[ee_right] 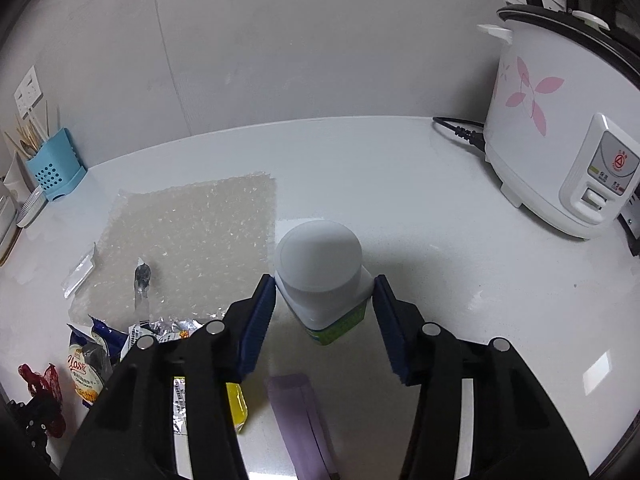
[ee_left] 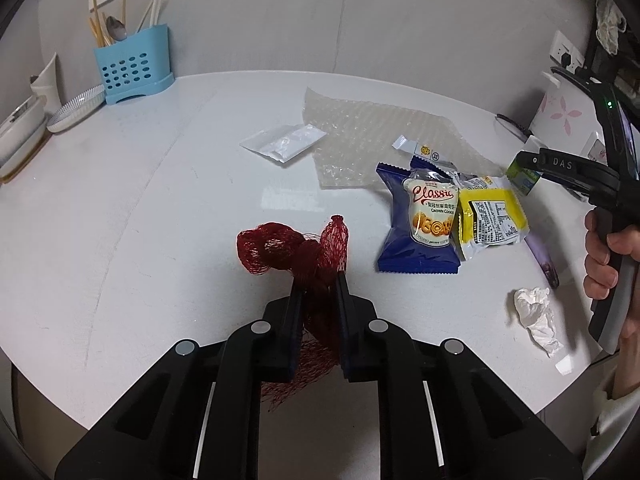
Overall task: Collect trash
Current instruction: 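Grasp the red mesh net with the left tool while the right tool grasps the white pill bottle, then carry the pill bottle over the wastebasket and open the right tool to drop it, then lower the red mesh net into the wastebasket and open the left tool, then move both tools back up toward the remaining items on the counter, then grasp the blue Classic cookie packet with the left tool while the right tool grasps the purple stick packet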
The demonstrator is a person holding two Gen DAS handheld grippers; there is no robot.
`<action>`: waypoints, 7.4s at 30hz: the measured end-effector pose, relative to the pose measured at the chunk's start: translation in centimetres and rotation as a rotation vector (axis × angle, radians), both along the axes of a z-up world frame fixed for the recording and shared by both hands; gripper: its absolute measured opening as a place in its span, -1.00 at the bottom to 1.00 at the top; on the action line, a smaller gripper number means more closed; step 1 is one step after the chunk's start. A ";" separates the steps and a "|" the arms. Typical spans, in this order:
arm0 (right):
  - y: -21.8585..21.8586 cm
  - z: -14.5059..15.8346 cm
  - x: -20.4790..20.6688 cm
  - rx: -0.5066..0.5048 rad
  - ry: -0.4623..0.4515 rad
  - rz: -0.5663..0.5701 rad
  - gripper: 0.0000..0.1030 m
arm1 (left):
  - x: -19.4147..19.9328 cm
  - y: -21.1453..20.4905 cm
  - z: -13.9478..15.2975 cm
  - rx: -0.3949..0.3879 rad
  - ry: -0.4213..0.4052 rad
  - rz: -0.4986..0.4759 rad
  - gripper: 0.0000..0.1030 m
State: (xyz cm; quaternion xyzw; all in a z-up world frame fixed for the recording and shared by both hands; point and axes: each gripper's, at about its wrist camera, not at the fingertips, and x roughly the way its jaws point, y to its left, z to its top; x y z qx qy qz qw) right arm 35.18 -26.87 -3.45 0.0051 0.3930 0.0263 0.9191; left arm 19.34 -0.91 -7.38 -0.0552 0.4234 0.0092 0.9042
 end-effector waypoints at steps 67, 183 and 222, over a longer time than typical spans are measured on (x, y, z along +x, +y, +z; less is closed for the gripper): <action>3.0 -10.7 -33.1 0.063 0.004 0.266 -0.75 | -20.7 -4.4 -9.8 -0.037 0.009 -0.138 -0.74; -0.7 -1.6 -9.6 0.021 0.084 0.140 0.70 | 2.8 -5.5 1.5 0.024 -0.046 -0.049 0.88; 0.4 -3.4 -7.2 -0.041 0.143 0.102 -0.65 | 5.4 -5.9 -0.6 0.005 0.013 -0.063 -0.21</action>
